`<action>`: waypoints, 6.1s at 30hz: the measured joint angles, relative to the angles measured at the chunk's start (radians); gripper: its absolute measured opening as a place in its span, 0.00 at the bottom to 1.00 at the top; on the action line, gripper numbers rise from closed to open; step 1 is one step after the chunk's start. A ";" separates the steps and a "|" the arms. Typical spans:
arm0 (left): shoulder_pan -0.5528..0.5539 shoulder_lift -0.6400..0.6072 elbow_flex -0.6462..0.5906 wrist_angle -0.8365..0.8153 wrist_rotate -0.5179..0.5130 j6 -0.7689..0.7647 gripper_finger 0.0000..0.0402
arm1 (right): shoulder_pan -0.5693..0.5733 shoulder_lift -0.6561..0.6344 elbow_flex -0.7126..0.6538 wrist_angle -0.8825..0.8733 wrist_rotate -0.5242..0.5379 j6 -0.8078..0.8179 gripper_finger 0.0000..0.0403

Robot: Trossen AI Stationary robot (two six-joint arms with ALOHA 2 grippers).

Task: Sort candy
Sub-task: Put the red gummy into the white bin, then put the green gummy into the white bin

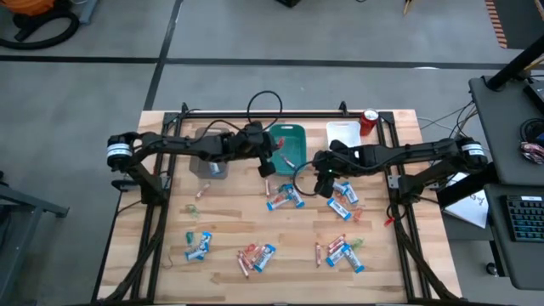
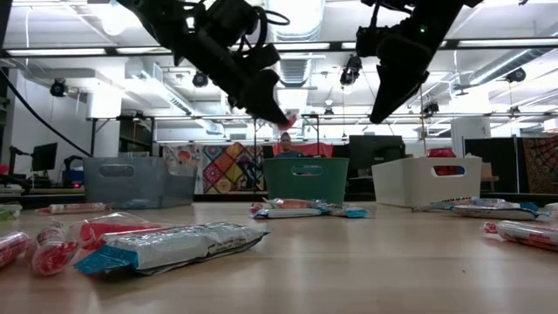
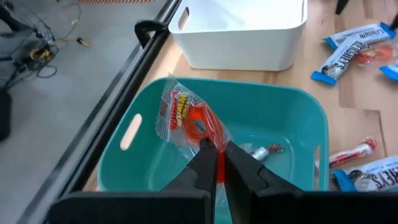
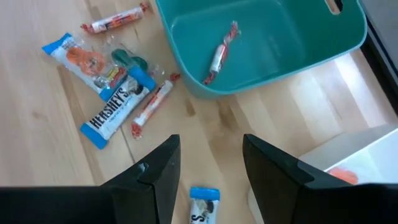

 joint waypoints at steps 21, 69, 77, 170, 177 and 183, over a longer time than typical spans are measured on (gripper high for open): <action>-0.082 -0.002 0.016 0.104 0.178 0.110 0.00 | -0.058 -0.181 -0.284 0.874 -0.011 -0.055 0.41; -0.177 -0.002 0.016 0.301 0.037 0.000 0.02 | -0.058 -0.159 -0.356 1.102 -0.088 0.008 0.03; -0.176 -0.002 0.016 0.298 0.025 -0.015 0.14 | -0.058 -0.160 -0.356 1.079 -0.079 -0.022 0.02; -0.710 -0.555 -0.507 -0.665 0.195 -1.473 0.09 | -0.069 -0.160 -0.177 0.279 0.105 0.286 0.43; -0.710 -0.527 -0.490 -0.666 0.195 -1.476 0.10 | -0.069 -0.160 -0.177 0.279 0.105 0.287 0.43; -0.710 -0.519 -0.469 -0.667 0.198 -1.486 0.15 | -0.069 -0.160 -0.177 0.279 0.105 0.292 0.43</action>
